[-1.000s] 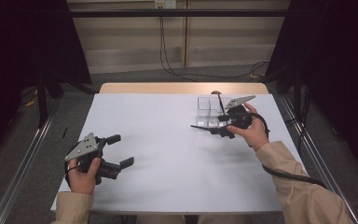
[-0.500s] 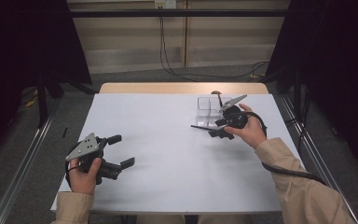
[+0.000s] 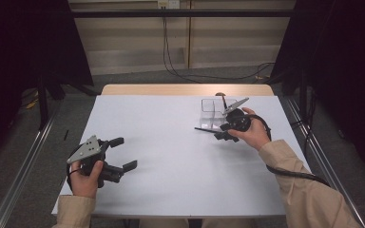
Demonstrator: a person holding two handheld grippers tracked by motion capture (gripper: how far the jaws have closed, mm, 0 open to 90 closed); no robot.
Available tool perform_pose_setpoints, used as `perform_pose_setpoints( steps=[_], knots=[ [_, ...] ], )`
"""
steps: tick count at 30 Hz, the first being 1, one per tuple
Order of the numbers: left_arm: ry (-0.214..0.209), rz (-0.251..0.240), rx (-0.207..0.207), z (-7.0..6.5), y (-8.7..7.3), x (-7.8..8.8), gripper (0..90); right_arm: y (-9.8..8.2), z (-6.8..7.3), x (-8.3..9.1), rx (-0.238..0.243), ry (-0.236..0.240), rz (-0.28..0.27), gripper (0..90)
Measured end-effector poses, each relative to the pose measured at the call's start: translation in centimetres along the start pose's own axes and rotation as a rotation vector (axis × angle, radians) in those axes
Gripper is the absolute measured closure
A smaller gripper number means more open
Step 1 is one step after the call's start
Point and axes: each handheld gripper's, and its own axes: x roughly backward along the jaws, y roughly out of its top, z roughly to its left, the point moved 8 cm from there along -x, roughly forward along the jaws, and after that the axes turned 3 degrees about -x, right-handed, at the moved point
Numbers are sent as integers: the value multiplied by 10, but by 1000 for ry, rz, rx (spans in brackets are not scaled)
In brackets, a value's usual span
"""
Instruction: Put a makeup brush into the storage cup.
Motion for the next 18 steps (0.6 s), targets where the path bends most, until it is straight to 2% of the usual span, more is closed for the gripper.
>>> perform_pose_setpoints(
  steps=[5,12,18],
  knots=[
    [-2,-2,2,0,0,0,5,-3,-5,-4,-22,-6,2,501],
    [1,1,7,1,-1,0,5,-6,-10,-6,-21,-5,3,507],
    [0,2,3,1,-1,0,5,-10,-14,-7,-25,-14,16,547]
  ],
)
